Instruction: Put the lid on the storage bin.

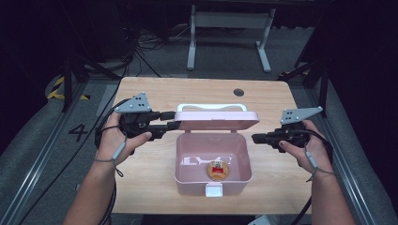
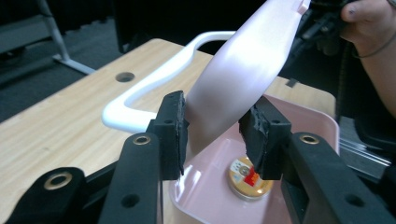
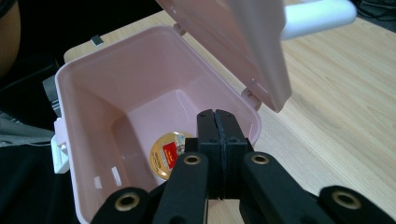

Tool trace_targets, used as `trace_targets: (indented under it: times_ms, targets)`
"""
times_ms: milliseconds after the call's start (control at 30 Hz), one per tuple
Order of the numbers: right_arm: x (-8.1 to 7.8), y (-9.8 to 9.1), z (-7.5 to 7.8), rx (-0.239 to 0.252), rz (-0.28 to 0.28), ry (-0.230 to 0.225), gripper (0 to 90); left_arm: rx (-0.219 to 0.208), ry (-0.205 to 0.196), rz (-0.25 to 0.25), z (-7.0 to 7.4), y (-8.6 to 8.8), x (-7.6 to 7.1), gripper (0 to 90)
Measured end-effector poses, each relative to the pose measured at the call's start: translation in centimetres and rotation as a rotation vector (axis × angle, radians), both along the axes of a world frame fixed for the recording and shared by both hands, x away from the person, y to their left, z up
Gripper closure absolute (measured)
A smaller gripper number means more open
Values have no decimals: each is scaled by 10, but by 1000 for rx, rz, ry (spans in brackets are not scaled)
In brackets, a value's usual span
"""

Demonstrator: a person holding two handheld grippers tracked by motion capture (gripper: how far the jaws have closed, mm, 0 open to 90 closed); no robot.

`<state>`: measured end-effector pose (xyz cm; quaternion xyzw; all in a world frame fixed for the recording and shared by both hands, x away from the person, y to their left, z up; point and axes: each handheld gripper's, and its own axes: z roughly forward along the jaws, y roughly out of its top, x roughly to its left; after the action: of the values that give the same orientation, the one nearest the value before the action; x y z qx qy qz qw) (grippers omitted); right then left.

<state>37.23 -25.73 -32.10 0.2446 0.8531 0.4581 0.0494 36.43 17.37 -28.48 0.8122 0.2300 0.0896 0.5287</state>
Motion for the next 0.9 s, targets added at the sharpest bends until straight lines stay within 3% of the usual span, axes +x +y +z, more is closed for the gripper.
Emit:
trace_targets:
  times_ms: [567, 633, 900]
  targets:
    - [0, 2, -1, 9, 13, 4, 900, 90, 54, -87, -7, 1, -8, 562]
    - [0, 2, -1, 14, 13, 3, 900, 113, 77, -115, -9, 3, -8, 555]
    - [0, 3, -1, 3, 23, 1, 900, 143, 104, -98, -13, 15, -6, 520]
